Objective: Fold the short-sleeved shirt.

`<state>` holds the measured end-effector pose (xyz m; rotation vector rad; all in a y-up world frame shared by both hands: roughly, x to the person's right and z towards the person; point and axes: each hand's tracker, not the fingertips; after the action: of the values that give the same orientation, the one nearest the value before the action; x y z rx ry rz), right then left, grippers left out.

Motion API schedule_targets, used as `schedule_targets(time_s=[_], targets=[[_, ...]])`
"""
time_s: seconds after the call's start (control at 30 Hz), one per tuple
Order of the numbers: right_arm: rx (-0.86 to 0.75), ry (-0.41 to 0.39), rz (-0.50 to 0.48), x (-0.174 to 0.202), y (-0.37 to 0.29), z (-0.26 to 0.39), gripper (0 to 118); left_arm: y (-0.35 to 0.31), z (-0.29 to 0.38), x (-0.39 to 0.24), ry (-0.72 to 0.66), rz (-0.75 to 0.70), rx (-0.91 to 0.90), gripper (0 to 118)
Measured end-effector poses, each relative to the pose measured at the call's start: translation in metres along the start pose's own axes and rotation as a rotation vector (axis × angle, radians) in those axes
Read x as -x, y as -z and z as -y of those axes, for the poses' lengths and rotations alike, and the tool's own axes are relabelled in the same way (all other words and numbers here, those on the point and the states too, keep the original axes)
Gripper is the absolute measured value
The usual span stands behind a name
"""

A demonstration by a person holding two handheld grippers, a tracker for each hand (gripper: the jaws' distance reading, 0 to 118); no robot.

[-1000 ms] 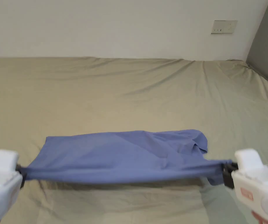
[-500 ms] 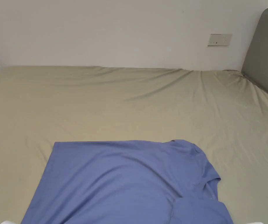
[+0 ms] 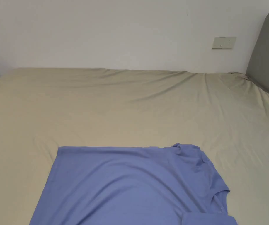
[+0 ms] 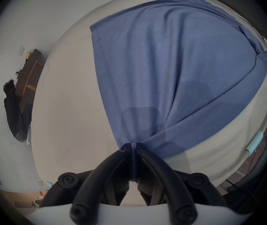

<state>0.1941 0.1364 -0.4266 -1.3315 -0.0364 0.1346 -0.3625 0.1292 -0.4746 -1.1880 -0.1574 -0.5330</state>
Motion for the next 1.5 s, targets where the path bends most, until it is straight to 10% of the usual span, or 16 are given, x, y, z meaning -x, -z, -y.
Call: schedule_targets(time_s=[0.07,0.13,0.2,0.47,0.57,0.7,0.77,1.1,1.4,1.5], targets=[[-0.025,-0.018,0.115,-0.002,-0.004,-0.003,44,-0.005,-0.005,0.005,-0.040,-0.061,-0.024,40],[-0.090,-0.017,0.163,-0.008,-0.022,-0.010,100,-0.021,-0.014,0.016,-0.109,-0.040,-0.097,100],[-0.237,0.040,0.135,-0.009,-0.058,-0.022,102,-0.053,-0.029,0.028,-0.232,0.024,-0.261,113],[-0.837,0.059,0.163,0.052,-0.216,-0.069,102,-0.205,-0.095,0.032,-0.471,-0.021,-0.879,110],[-0.981,0.066,0.111,0.078,-0.255,-0.075,96,-0.244,-0.107,0.015,-0.479,-0.111,-1.021,81],[-1.090,-0.005,0.136,0.109,-0.274,-0.080,12,-0.267,-0.115,-0.009,-0.437,-0.228,-1.132,19],[-1.130,-0.029,0.156,0.122,-0.276,-0.079,6,-0.270,-0.116,-0.019,-0.447,-0.292,-1.165,0],[-1.116,-0.080,0.159,0.134,-0.267,-0.083,1,-0.269,-0.116,-0.023,-0.360,-0.186,-1.102,0],[-1.040,-0.051,0.132,0.121,-0.250,-0.074,2,-0.154,-0.068,0.013,-0.325,-0.104,-0.636,0],[-1.003,-0.031,0.112,0.118,-0.244,-0.071,2,-0.101,-0.035,0.023,-0.417,-0.058,-0.397,44]])
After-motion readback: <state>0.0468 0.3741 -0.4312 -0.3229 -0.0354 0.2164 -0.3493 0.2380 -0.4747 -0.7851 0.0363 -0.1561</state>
